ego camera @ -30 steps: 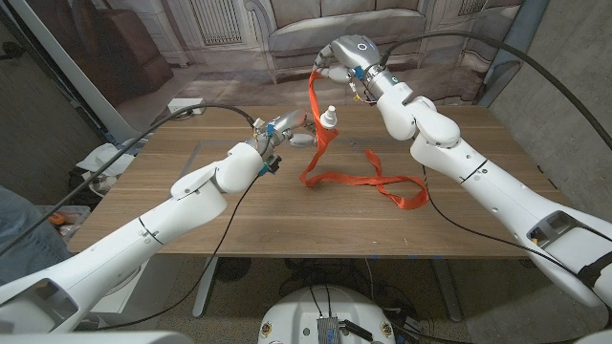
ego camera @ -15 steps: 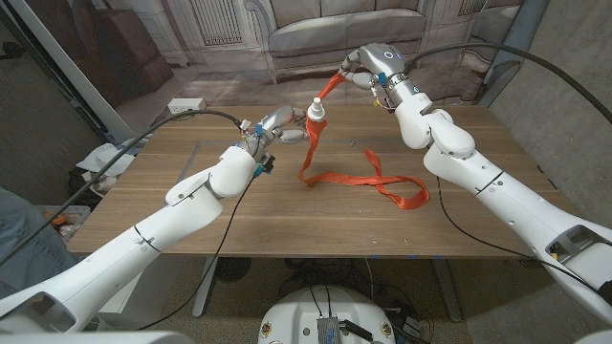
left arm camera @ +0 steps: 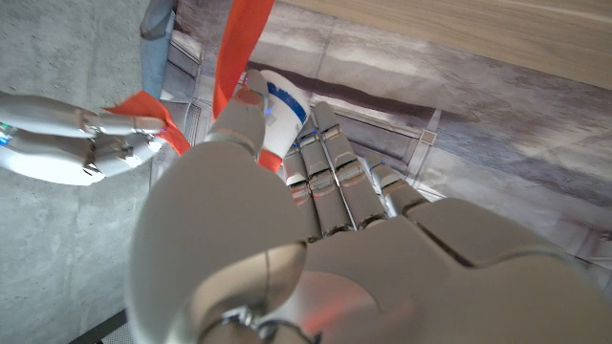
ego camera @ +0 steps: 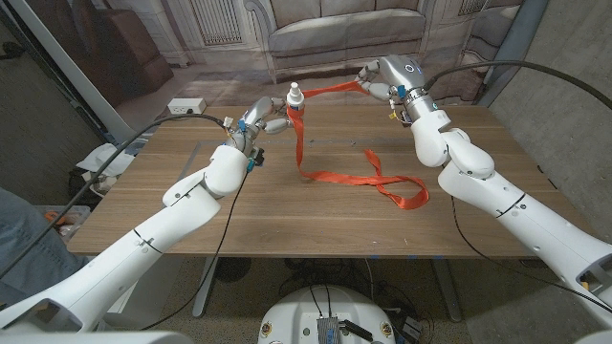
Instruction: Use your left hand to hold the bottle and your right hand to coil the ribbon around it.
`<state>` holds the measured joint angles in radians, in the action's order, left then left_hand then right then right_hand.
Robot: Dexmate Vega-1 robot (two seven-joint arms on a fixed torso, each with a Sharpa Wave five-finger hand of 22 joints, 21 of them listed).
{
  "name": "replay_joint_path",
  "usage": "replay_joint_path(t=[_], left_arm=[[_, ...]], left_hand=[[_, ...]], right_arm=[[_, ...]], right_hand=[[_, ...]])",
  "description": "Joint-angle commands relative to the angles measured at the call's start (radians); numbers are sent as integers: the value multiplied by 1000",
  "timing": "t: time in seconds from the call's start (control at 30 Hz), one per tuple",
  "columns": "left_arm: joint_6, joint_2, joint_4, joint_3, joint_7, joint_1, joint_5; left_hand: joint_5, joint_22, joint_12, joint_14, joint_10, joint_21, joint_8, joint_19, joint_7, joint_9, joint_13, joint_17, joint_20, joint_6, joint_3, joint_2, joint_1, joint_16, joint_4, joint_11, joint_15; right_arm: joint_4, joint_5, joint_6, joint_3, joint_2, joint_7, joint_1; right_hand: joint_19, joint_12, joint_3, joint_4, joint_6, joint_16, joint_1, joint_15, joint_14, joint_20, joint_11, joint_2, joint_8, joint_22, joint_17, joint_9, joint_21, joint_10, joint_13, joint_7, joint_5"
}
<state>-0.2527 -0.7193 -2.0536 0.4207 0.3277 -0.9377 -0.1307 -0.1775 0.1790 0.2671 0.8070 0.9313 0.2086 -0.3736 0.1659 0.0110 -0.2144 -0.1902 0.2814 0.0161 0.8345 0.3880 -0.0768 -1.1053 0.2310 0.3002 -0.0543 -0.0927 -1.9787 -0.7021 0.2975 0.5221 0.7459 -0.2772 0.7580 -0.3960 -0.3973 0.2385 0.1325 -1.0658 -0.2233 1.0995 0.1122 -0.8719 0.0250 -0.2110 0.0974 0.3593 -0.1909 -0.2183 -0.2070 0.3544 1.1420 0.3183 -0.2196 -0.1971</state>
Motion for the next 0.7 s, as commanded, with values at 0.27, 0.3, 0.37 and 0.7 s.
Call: replay_joint_path(t=[0.27, 0.3, 0.37, 0.7], left_arm=[[59, 24, 23, -46, 74, -31, 67], [60, 25, 23, -48, 79, -32, 69], [52, 32, 20, -52, 89, -33, 72], [-124, 61, 17, -30, 93, 40, 71]], left_hand=[[-6, 4, 159, 8, 107, 2, -52, 4, -27, -70, -448, 4, 0, 141, 162, -20, -9, 7, -163, -108, -51], [-6, 4, 159, 8, 107, 2, -52, 4, -27, -70, -448, 4, 0, 140, 162, -21, -9, 6, -164, -109, -50], [-6, 4, 160, 8, 108, 2, -52, 5, -27, -70, -448, 4, 0, 140, 162, -21, -9, 6, -164, -109, -50], [-6, 4, 159, 10, 107, 2, -54, 4, -26, -70, -449, 5, 3, 136, 164, -22, -10, 6, -163, -101, -40]], right_arm=[[-52, 74, 62, -55, 37, -59, 141], [-56, 77, 64, -57, 41, -62, 148], [-70, 82, 62, -63, 49, -70, 165], [-172, 83, 14, -80, 96, -94, 251]], right_hand=[[-6, -7, 4, 4, -12, 6, -2, 103, -8, -4, 1, 6, 7, 0, 0, -2, -2, 8, 8, -1, -5], [-6, -7, 4, 4, -12, 6, -2, 103, -8, -4, 1, 6, 6, 0, 0, -2, -2, 8, 8, -1, -5], [-6, -7, 4, 4, -12, 6, -2, 103, -8, -4, 1, 7, 6, 0, 0, -2, -2, 8, 8, -1, -5], [-8, -7, 4, 4, -12, 7, -2, 103, -9, -9, 1, 5, 6, 0, 1, -1, -3, 9, 10, -1, -6]])
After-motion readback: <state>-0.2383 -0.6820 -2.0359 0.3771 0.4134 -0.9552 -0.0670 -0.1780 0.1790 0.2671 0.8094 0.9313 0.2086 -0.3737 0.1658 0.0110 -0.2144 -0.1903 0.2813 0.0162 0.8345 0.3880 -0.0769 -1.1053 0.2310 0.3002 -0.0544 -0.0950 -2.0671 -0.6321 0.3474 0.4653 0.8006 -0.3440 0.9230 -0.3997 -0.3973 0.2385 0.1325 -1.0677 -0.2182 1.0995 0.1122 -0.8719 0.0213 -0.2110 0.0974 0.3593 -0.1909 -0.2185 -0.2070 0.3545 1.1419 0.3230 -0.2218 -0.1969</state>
